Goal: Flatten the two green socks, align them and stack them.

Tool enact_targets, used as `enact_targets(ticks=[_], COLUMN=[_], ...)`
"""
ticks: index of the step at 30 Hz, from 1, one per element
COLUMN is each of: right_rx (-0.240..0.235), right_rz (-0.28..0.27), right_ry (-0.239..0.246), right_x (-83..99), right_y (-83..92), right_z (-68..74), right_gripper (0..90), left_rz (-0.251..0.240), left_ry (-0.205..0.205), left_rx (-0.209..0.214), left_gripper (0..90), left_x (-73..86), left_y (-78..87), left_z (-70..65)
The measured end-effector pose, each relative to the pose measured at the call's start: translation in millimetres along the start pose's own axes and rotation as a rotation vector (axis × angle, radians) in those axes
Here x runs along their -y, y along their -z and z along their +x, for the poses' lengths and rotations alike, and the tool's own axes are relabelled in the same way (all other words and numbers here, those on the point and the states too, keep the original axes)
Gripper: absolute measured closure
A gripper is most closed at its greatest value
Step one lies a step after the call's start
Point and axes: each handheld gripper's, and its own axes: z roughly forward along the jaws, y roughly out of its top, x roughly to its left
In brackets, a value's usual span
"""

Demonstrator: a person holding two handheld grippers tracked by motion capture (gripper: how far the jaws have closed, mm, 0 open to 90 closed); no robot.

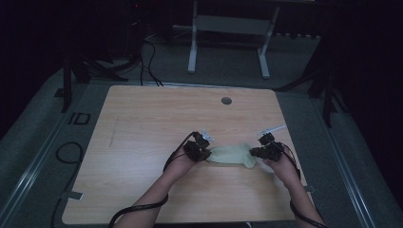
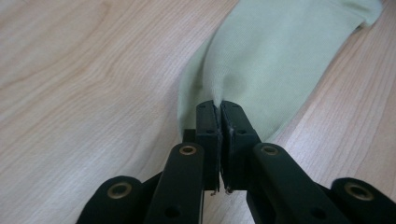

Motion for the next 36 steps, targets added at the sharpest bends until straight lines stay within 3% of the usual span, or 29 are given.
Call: enact_targets(ticks=[5, 7, 10, 13, 14, 16, 19, 23, 26, 30, 36], right_rx=[0.007, 0.013, 0.010, -0.002, -0.019, -0.054, -0.107, -0.050, -0.046, -0.031, -0.033], right_rz=[0.001, -0.012, -0.046, -0.075, -0.107, -0.098, -0.113, -0.153, -0.171, -0.174, -0.177], right_ry=[0.025, 0.036, 0.048, 0.043, 0.048, 0.033, 0.059, 0.087, 0.081, 0.090, 0.079], right_x=[-0.5, -1.4, -2.6, -3.1, -3.1, -2.5, 1.4, 7.0, 11.0, 17.7, 32.1], right_y=[-2.5, 0.8, 7.3, 11.9, 16.7, 19.1, 19.8, 20.0, 20.2, 20.7, 22.1], right_z=[2.2, 3.8, 5.9, 7.7, 9.3, 10.4, 14.4, 16.4, 14.1, 11.5, 5.1], right_gripper=[59.2, 51.4, 40.6, 36.8, 32.8, 23.7, 14.2, 13.8, 13.5, 12.6, 12.5], left_rz=[-0.016, -0.044, -0.072, -0.102, -0.106, -0.126, -0.166, -0.170, -0.177, -0.186, -0.206], left_ry=[0.020, 0.046, 0.054, 0.057, 0.054, 0.045, 0.061, 0.057, 0.059, 0.072, 0.122], left_rx=[-0.019, -0.026, -0.015, -0.025, -0.038, -0.050, -0.076, -0.065, -0.067, -0.100, -0.121], left_gripper=[47.1, 37.2, 28.2, 21.6, 14.8, 13.4, 11.7, 11.7, 10.7, 7.2, 2.2], left_x=[1.0, 1.7, 2.9, 3.7, 3.7, 4.3, 6.8, 12.9, 19.2, 29.4, 50.2], left_y=[-1.2, 1.7, 7.5, 13.2, 14.5, 17.9, 23.2, 27.3, 30.5, 38.4, 52.4], left_z=[-0.2, 0.3, 1.3, -0.2, -1.4, -2.8, -4.4, -5.2, -3.6, 1.3, 13.1])
